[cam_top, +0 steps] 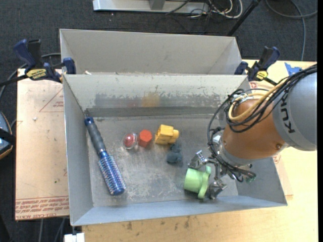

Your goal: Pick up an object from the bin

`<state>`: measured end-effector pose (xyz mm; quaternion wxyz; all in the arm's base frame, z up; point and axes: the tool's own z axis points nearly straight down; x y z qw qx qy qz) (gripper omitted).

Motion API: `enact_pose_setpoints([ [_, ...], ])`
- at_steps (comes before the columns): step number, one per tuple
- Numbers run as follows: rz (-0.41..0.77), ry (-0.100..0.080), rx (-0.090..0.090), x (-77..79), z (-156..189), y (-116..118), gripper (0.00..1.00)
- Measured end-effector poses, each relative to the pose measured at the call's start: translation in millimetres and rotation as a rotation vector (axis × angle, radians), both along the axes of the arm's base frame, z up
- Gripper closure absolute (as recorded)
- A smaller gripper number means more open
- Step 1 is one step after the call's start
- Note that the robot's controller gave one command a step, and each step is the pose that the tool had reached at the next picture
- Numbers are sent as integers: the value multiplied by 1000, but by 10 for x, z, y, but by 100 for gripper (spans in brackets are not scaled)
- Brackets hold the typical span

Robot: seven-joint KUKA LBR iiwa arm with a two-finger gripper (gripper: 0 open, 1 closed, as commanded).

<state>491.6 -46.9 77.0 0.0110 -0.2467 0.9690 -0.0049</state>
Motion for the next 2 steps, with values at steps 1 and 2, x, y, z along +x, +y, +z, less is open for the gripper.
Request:
enact_pose_setpoints([
  [1,-2,-12,4,28,18,16,100],
  [2,61,12,3,45,1387,30,100],
])
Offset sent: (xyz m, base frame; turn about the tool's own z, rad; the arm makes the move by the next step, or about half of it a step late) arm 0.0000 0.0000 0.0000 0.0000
